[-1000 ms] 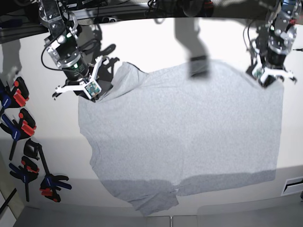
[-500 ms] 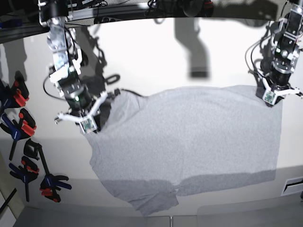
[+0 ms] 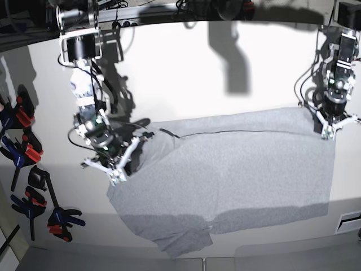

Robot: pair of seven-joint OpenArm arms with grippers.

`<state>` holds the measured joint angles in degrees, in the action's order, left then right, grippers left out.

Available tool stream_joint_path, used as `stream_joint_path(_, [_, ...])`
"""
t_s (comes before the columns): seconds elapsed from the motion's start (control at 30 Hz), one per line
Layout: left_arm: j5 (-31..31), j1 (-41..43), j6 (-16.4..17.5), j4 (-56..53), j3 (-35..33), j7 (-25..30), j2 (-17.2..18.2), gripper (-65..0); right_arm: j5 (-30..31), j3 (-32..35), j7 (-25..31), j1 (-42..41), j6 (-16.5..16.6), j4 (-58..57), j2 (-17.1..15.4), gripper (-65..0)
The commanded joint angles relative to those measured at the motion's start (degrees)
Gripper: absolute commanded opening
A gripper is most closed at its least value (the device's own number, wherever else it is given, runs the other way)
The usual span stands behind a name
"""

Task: Fold the T-shirt properly
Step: 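Lift the shoulder corners and pull them toward the hem, then lay the collar edge down over the shirt body with both grippers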

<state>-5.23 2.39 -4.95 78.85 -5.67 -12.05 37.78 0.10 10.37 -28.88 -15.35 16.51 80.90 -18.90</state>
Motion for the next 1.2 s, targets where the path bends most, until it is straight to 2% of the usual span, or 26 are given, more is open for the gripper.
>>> stream_joint_path(0.0, [-1.0, -1.7, -1.0, 0.6, 0.6, 0.4, 1.0, -65.0, -0.3, 0.9, 1.5, -2.6, -0.3, -0.5, -0.4, -65.0])
stream_joint_path(0.1, [-2.3, -3.8, -0.9, 0.2, 0.6, -2.3, 0.0, -65.0, -1.1, 4.9, 1.7, -6.2, -0.9, -5.4, -0.4, -65.0])
stream_joint_path(0.23, [-2.0, -5.5, -0.9, 0.0, 0.6, -2.7, -1.5, -65.0, -1.9, 7.2, 1.9, -10.8, -3.0, -11.7, 1.1, -65.0])
stream_joint_path(0.43, [-2.0, -8.2, -0.9, -6.2, 0.6, -1.8, -2.6, -65.0, -2.3, 7.2, 1.8, -16.1, -3.0, -17.0, 6.3, -65.0])
stream_joint_path(0.57, [-1.9, -9.8, -0.8, -9.9, 0.6, -2.0, -3.6, -65.0, -6.4, 7.2, 2.5, -17.4, -3.1, -18.0, 10.3, -65.0])
stream_joint_path(0.7, [-1.9, -10.4, -0.9, -10.9, 0.6, -1.1, -4.0, -65.0, -7.1, 7.2, 4.0, -18.0, -3.1, -20.3, 12.6, -65.0])
stream_joint_path(0.9, [-1.7, -10.4, -0.8, -10.9, 0.6, 2.6, -3.9, -65.0, -7.9, 7.2, 5.8, -18.5, -5.4, -25.1, 12.7, -65.0])
stream_joint_path(1.03, [-1.7, -10.4, -0.8, -11.0, 0.6, 5.4, -4.0, -65.0, -7.8, 7.2, 6.2, -19.2, -5.5, -27.1, 12.7, -65.0])
stream_joint_path(1.17, [-1.3, -10.3, -0.4, -11.0, 0.6, 5.7, -4.0, -65.0, -7.8, 7.2, 6.6, -19.2, -5.5, -27.1, 12.7, -65.0])
